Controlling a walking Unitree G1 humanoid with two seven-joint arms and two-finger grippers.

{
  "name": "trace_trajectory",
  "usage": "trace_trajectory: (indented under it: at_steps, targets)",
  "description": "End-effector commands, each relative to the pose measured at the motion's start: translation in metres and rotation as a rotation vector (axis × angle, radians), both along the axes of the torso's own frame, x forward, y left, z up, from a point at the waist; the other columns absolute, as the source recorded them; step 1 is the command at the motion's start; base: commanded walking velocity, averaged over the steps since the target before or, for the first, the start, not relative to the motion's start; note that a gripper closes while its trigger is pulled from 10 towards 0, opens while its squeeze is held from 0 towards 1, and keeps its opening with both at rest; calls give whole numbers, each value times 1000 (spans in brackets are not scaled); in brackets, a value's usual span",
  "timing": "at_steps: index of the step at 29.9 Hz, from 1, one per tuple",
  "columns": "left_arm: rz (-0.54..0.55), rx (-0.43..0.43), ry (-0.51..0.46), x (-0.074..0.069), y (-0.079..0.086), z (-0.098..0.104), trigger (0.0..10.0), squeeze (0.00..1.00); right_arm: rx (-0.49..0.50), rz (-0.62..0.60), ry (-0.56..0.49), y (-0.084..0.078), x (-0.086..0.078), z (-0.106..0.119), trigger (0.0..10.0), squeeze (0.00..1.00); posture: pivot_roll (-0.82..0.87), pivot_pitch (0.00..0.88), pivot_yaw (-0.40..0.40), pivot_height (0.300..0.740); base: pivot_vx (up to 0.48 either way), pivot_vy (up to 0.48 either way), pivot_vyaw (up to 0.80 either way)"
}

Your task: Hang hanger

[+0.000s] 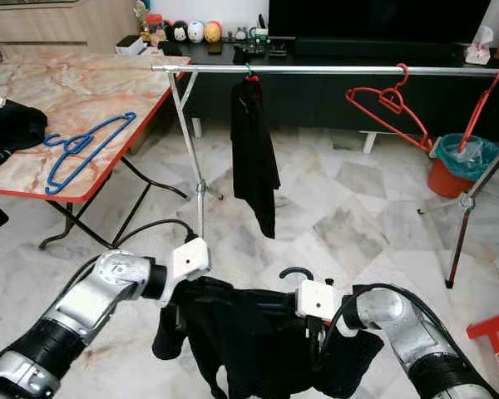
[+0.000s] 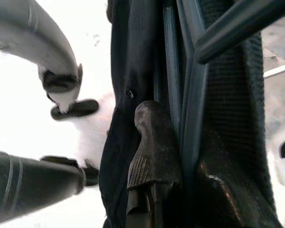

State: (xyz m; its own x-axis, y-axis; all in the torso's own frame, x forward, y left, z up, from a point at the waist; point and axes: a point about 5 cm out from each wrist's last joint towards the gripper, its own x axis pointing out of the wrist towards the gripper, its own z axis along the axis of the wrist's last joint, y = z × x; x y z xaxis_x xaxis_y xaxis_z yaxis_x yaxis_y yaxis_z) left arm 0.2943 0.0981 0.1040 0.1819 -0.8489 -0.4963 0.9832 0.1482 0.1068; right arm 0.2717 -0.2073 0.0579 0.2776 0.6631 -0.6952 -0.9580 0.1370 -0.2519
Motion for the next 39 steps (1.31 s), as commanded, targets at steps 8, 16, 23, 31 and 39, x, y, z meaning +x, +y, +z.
trace_trajectory:
  at_steps: [8,16,23,31,39]
  targets:
    - [108,193,-59,13,38,-8,0,0,-206,-57,15,-36,-7,-11,0,0,-36,29,19,740,0,0,0]
    - [156,45,-59,18,32,3,0,0,-289,-64,-12,-42,-12,-23,0,0,-32,32,19,740,0,0,0]
    - [97,63,-20,9,31,-6,10000,0,-261,-53,-14,-34,-11,-24,0,0,-34,31,21,740,0,0,0]
    - [67,61,8,3,33,-7,10000,1000,-259,-49,-25,-33,-8,-24,0,0,-31,31,20,740,0,0,0]
    - [48,32,19,1,29,-5,10000,1000,-218,-56,-43,-27,-2,-20,0,0,-29,31,18,740,0,0,0]
